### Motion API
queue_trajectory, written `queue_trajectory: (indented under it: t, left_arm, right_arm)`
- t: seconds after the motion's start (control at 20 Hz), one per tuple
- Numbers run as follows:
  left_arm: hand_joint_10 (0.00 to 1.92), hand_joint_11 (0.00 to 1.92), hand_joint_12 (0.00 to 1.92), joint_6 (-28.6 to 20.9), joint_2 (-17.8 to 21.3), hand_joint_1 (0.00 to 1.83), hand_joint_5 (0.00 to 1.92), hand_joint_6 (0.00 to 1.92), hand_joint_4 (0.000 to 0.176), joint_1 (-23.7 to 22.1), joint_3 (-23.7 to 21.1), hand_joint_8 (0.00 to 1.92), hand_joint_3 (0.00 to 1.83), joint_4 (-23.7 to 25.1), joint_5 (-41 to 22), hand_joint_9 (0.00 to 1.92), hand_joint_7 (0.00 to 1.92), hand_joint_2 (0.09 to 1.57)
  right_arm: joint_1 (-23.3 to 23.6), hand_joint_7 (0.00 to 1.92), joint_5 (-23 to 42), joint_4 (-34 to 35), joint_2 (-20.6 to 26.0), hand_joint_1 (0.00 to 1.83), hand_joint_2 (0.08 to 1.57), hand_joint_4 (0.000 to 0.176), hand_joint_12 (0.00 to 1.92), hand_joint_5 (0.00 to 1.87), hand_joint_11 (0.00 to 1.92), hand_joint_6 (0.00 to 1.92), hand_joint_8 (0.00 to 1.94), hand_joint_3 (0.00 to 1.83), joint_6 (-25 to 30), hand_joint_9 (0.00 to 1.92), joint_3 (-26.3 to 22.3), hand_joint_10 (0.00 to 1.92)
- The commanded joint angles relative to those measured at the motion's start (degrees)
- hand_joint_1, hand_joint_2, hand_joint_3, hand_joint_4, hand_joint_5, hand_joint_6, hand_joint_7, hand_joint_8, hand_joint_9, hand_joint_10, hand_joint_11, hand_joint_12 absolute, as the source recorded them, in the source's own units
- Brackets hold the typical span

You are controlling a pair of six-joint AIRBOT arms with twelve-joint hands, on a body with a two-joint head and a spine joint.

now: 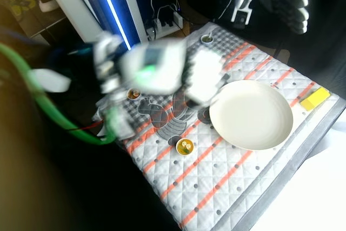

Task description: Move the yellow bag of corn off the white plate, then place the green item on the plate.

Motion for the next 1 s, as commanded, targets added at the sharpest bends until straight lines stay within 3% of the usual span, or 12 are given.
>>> queue_trajectory:
  t: [0.0, 0.1, 0.25, 0.4, 0.45, 0.5, 0.55, 0.6, 0.65, 0.8, 0.9, 0.95]
  left_arm:
    - [0.00, 0.00, 0.00, -0.7, -0.2, 0.70, 0.01, 0.00, 0.093, -0.6, 0.5, 0.00, 0.00, -0.5, -7.0, 0.00, 0.00, 1.12]
    - [0.00, 0.00, 0.00, -0.9, -0.6, 0.70, 0.00, 0.00, 0.098, -0.6, 0.9, 0.00, 0.00, -0.5, -6.5, 0.00, 0.00, 1.12]
    - [0.00, 0.00, 0.00, -1.5, -1.1, 0.74, 0.00, 0.00, 0.087, -0.6, 1.3, 0.00, 0.01, -0.5, -6.5, 0.00, 0.00, 1.13]
    - [0.00, 0.00, 0.00, -1.6, -1.1, 0.75, 0.00, 0.00, 0.112, -0.6, 1.3, 0.00, 0.01, -0.6, -6.3, 0.00, 0.00, 1.14]
    - [0.00, 0.00, 0.00, -1.6, -1.1, 0.75, 0.00, 0.00, 0.131, -0.6, 1.3, 0.00, 0.01, -0.6, -6.4, 0.00, 0.00, 1.14]
    - [0.00, 0.00, 0.00, -1.6, -1.2, 0.76, 0.01, 0.00, 0.106, -0.6, 1.3, 0.00, 0.00, -0.6, -6.4, 0.00, 0.00, 1.14]
    - [0.00, 0.00, 0.00, -1.6, -1.2, 0.77, 0.01, 0.00, 0.108, -0.6, 1.3, 0.00, 0.00, -0.6, -6.4, 0.00, 0.00, 1.14]
    - [0.00, 0.00, 0.00, -1.6, -1.2, 0.77, 0.00, 0.00, 0.112, -0.6, 1.3, 0.00, 0.00, -0.6, -6.4, 0.00, 0.00, 1.14]
    - [0.00, 0.00, 0.00, -1.7, -1.2, 0.78, 0.00, 0.00, 0.115, -0.6, 1.4, 0.00, 0.00, -0.6, -6.5, 0.00, 0.00, 1.14]
    - [0.00, 0.00, 0.00, -1.8, -1.3, 0.79, 0.00, 0.00, 0.106, -0.6, 1.4, 0.00, 0.00, -0.6, -6.6, 0.00, 0.00, 1.13]
    - [0.00, 0.00, 0.00, -2.0, -1.3, 0.79, 0.02, 0.01, 0.099, -0.6, 1.4, 0.00, 0.00, -0.7, -6.7, 0.00, 0.00, 1.13]
    - [0.00, 0.00, 0.00, -2.0, -1.3, 0.77, 0.00, 0.00, 0.107, -0.6, 1.4, 0.00, 0.00, -0.7, -6.7, 0.00, 0.00, 1.14]
  right_arm:
    - [1.8, 0.66, 3.3, 1.2, -0.4, 1.30, 1.28, 0.000, 1.87, 0.62, 0.53, 1.46, 1.52, 0.00, -0.2, 0.65, 1.3, 1.65]
    - [3.8, 0.65, 1.2, 1.2, -2.5, 1.14, 1.31, 0.002, 1.81, 0.61, 0.44, 1.57, 1.51, 0.00, -0.2, 0.54, 3.5, 1.52]
    - [4.9, 0.74, -1.4, 1.6, -5.4, 1.16, 1.29, 0.000, 1.92, 0.62, 0.74, 1.42, 1.57, 0.00, -0.2, 0.73, 6.3, 1.75]
    - [5.1, 0.71, -4.8, 1.7, -8.6, 1.15, 1.29, 0.000, 1.92, 0.63, 0.69, 1.38, 1.62, 0.00, -0.2, 0.64, 9.1, 1.75]
    - [5.1, 0.36, -5.6, 1.8, -9.3, 1.22, 1.23, 0.000, 1.92, 0.37, 0.20, 1.05, 0.93, 0.00, -0.2, 0.36, 9.7, 1.44]
    - [5.1, 0.33, -6.8, 1.8, -10.1, 1.24, 1.18, 0.000, 1.90, 0.32, 0.05, 0.71, 0.60, 0.00, -0.2, 0.25, 10.4, 1.26]
    - [5.1, 0.34, -7.6, 1.8, -10.5, 1.14, 1.16, 0.000, 1.85, 0.27, 0.01, 0.47, 0.39, 0.00, -0.2, 0.17, 10.9, 1.10]
    - [5.1, 0.24, -8.7, 1.8, -10.7, 0.92, 1.16, 0.038, 1.81, 0.14, 0.00, 0.26, 0.21, 0.00, -0.2, 0.04, 11.5, 0.99]
    - [5.1, 0.19, -9.6, 1.8, -10.7, 0.81, 1.15, 0.036, 1.72, 0.10, 0.00, 0.15, 0.11, 0.00, -0.2, 0.01, 12.0, 0.84]
    - [5.0, 0.00, -11.0, 2.0, -10.9, 0.65, 1.11, 0.091, 1.27, 0.00, 0.00, 0.00, 0.00, 0.00, -0.2, 0.00, 12.7, 0.05]
    - [5.0, 0.00, -11.3, 2.2, -10.9, 0.64, 1.10, 0.042, 0.66, 0.00, 0.00, 0.00, 0.00, 0.00, -0.2, 0.00, 12.7, 0.00]
    - [5.0, 0.00, -11.4, 2.2, -10.9, 0.57, 1.10, 0.054, 0.15, 0.00, 0.00, 0.00, 0.00, 0.00, -0.2, 0.00, 12.5, 0.00]
